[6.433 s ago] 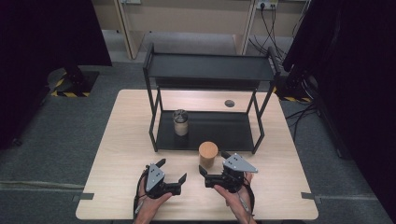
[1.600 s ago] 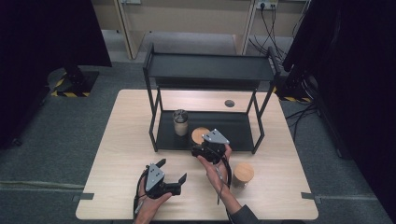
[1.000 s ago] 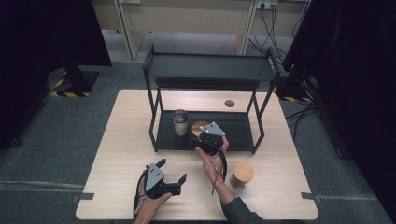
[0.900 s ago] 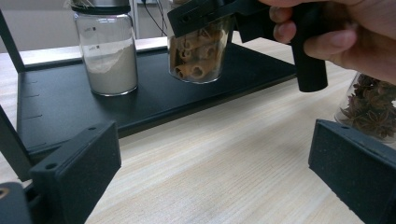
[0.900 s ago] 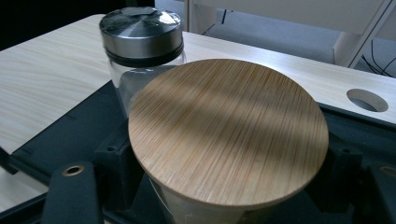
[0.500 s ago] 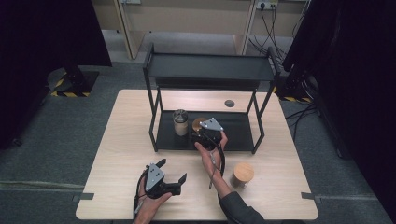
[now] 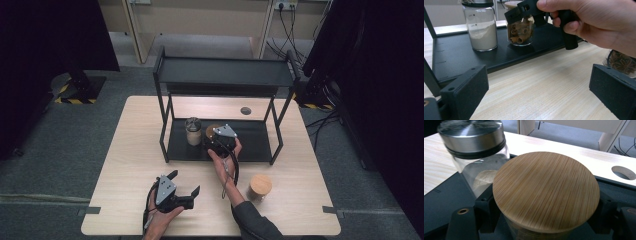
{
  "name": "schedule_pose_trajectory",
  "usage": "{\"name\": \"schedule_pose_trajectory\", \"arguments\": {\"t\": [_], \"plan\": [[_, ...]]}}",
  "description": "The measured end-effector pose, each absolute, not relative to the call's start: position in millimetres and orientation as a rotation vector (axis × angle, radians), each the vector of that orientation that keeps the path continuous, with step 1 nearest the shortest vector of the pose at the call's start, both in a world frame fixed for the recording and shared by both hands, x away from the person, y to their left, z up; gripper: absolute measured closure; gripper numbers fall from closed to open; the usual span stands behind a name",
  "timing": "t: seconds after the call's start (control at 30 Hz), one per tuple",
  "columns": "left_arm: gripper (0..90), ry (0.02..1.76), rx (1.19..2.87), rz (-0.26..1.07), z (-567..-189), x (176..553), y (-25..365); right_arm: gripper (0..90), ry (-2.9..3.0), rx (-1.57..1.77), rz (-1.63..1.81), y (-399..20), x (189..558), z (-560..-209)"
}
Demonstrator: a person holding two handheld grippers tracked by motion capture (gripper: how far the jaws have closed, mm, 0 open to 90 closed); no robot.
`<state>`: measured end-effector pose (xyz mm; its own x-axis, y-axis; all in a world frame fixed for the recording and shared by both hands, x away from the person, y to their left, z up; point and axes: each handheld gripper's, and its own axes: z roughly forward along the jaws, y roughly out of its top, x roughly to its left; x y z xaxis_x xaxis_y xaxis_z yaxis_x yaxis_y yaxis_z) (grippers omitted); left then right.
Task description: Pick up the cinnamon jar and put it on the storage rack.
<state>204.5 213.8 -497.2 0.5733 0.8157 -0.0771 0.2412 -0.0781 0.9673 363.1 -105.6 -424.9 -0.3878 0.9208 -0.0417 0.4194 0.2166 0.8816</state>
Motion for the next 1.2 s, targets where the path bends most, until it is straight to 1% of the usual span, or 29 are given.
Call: {"name": "schedule_pose_trajectory", "arguments": {"t": [0.5, 0.87, 0.9, 0.97, 1.03, 1.2], "plan": [[1.8, 0.905, 1.62, 0.602, -497.4, 204.7, 214.0, 26.0, 1.918, 1.246, 1.108, -102.7, 372.9, -429.8], [1.8, 0.905, 1.622, 0.604, -497.2, 204.5, 213.7, 25.8, 1.907, 1.258, 1.123, -103.9, 372.4, -432.1], [1.9, 0.905, 1.622, 0.603, -497.3, 204.5, 213.7, 25.2, 1.908, 1.261, 1.122, -103.8, 372.4, -431.6], [1.8, 0.905, 1.621, 0.603, -497.3, 204.5, 213.7, 19.6, 1.893, 1.272, 1.122, -102.9, 371.0, -430.8], [1.9, 0.904, 1.622, 0.603, -497.3, 204.5, 213.8, 16.4, 1.89, 1.271, 1.123, -102.6, 369.7, -428.5], [1.9, 0.905, 1.621, 0.603, -497.3, 204.5, 213.8, 9.8, 1.884, 1.285, 1.129, -101.3, 366.2, -422.6]]}}
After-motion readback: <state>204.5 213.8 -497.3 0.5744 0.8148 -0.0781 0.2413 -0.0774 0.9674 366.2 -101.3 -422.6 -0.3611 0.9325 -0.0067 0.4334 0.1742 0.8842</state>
